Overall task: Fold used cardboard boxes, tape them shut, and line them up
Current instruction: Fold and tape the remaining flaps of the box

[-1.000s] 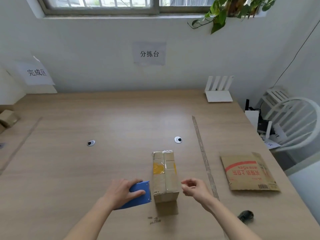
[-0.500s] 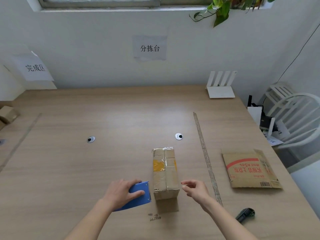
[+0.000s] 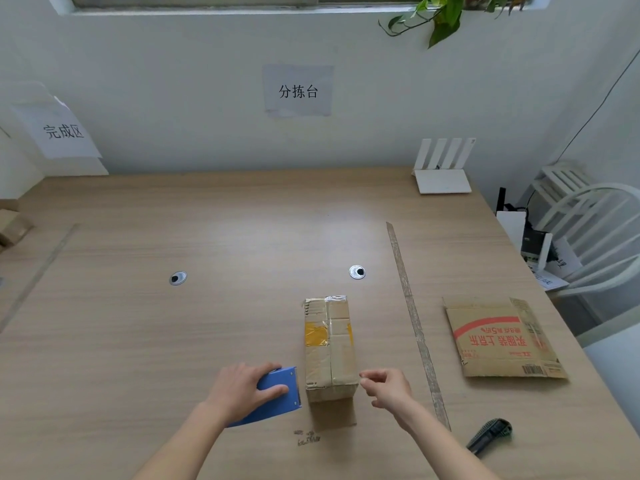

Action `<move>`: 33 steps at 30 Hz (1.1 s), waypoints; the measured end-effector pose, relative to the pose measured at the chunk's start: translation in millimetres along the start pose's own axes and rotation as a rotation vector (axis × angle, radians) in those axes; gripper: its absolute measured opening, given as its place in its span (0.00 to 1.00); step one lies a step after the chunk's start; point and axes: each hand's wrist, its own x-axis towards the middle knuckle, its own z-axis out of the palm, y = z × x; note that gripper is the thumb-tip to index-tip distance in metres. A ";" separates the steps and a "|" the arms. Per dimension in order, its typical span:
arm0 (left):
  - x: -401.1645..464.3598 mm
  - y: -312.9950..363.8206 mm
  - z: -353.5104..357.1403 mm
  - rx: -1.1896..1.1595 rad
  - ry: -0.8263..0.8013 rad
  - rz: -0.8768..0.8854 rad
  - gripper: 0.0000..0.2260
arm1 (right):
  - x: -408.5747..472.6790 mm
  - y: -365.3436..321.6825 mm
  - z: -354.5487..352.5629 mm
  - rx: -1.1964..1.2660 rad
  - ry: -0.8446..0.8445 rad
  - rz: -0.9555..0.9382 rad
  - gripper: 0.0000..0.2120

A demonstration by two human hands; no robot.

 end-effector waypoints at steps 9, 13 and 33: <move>5.8 1.6 4.3 -0.029 -0.018 -0.009 0.27 | 11.5 -8.6 5.2 0.074 0.009 0.223 0.18; 8.3 0.8 4.9 -0.041 -0.029 -0.005 0.28 | 20.1 -10.7 7.1 0.027 0.062 0.260 0.18; 1.9 -4.1 -13.2 -0.055 -0.033 0.009 0.25 | -3.4 -26.6 84.5 -1.002 -0.110 -0.756 0.33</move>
